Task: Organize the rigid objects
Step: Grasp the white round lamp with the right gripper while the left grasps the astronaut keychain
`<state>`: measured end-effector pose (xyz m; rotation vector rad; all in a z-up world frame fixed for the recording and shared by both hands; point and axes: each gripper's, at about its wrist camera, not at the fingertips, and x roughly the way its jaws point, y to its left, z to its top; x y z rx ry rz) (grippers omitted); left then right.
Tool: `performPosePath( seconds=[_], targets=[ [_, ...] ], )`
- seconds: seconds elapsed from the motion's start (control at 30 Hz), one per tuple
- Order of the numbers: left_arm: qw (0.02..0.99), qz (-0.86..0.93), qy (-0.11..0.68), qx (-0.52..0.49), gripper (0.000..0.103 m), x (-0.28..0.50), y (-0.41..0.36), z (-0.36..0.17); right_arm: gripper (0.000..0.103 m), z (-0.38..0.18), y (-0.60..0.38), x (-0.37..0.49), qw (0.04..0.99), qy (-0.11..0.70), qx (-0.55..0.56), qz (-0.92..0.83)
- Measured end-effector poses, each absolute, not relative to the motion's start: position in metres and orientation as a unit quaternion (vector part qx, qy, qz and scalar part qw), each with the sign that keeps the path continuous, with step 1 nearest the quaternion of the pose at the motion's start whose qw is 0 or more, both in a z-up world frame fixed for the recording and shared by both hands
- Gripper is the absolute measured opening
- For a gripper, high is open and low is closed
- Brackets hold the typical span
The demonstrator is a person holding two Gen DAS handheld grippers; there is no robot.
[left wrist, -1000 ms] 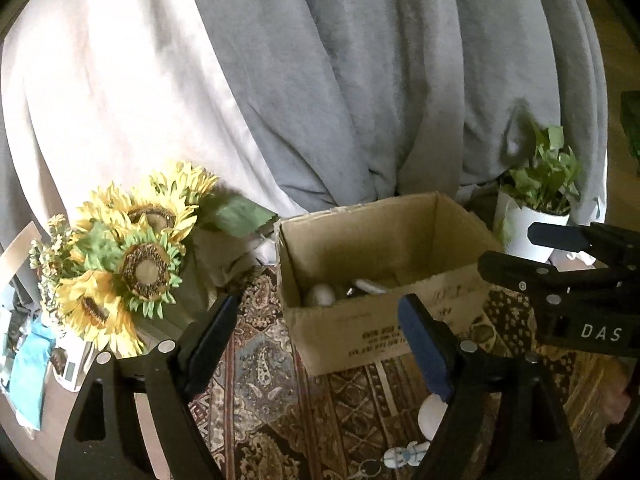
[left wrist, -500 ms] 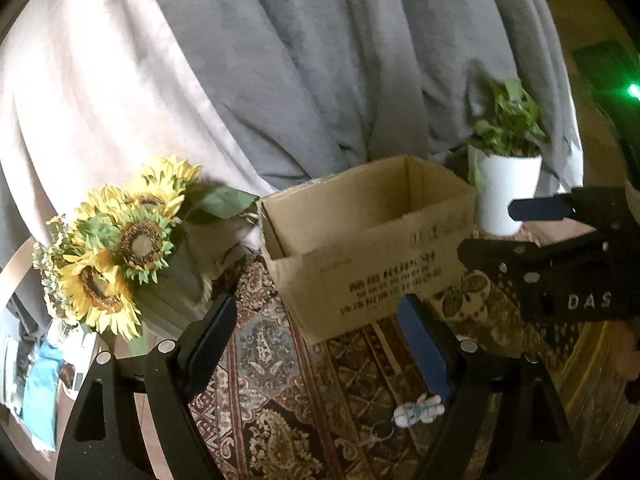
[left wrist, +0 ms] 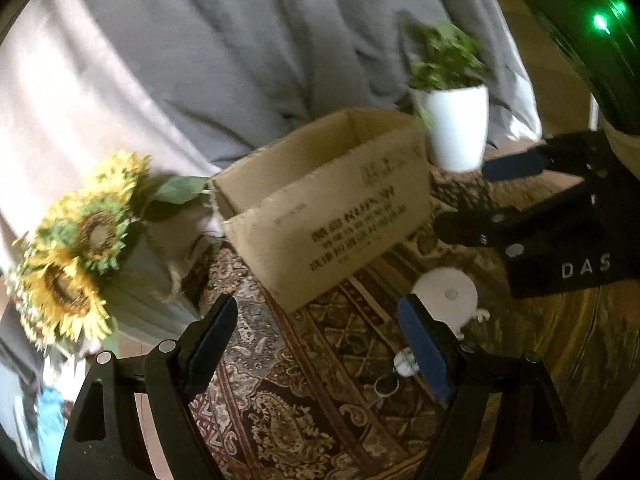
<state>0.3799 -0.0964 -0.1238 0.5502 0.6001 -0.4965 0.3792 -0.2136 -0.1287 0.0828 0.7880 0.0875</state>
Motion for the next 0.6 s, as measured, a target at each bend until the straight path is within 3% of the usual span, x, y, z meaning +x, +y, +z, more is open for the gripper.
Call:
performPosePath(
  seconds=[0.6],
  targets=[
    [0.791,-0.363,0.32,0.374,0.079,0.392,-0.112,-0.172,0.079,-0.182,-0.206,0.38,0.901,0.428,0.069,0.006]
  ],
)
